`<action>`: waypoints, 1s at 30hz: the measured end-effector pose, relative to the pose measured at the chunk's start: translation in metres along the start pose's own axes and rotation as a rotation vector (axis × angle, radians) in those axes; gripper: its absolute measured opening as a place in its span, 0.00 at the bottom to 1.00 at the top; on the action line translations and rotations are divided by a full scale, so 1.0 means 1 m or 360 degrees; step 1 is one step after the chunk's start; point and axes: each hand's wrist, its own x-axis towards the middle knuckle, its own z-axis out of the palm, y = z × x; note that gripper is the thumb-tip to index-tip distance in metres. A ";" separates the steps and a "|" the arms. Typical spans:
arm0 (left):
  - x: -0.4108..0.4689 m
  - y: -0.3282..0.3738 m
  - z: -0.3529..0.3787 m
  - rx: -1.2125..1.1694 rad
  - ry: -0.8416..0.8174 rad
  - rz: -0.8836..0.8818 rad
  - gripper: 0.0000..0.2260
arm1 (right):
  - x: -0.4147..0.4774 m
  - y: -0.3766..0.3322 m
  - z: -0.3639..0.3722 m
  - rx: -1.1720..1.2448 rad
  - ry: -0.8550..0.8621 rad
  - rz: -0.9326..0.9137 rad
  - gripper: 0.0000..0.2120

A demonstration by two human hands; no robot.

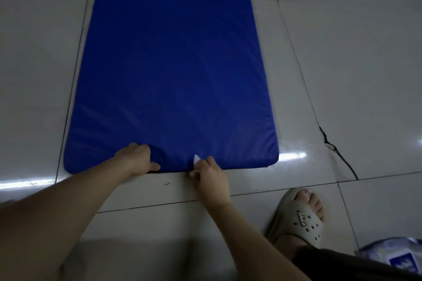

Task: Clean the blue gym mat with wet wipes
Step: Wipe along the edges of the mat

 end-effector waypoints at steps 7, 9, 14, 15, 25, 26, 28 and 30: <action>-0.001 0.001 -0.002 -0.0021 -0.0004 0.0034 0.30 | 0.005 0.110 -0.073 -0.0193 0.0366 0.0621 0.05; -0.001 0.002 -0.002 -0.0019 -0.0002 0.0031 0.30 | 0.004 0.129 -0.085 -0.0187 0.0420 0.0877 0.05; -0.002 0.003 -0.002 0.0013 0.0012 0.0026 0.29 | 0.013 0.113 -0.077 0.0002 0.0438 0.1071 0.04; -0.001 0.003 -0.003 0.0025 0.0009 0.0024 0.29 | 0.014 0.100 -0.069 0.0010 0.0384 0.0987 0.05; -0.001 0.001 -0.001 0.0006 0.0039 0.0037 0.30 | 0.013 0.040 -0.027 -0.0255 -0.0157 0.0039 0.09; 0.000 0.001 0.000 0.0008 0.0040 0.0038 0.30 | 0.013 0.054 -0.038 -0.0231 -0.0091 0.0169 0.10; 0.001 0.001 0.001 0.0006 0.0039 0.0043 0.30 | 0.012 0.086 -0.062 -0.0213 0.0094 0.0474 0.07; 0.001 0.001 0.001 0.0003 0.0057 0.0062 0.30 | 0.013 0.110 -0.085 -0.0191 0.0274 0.0754 0.07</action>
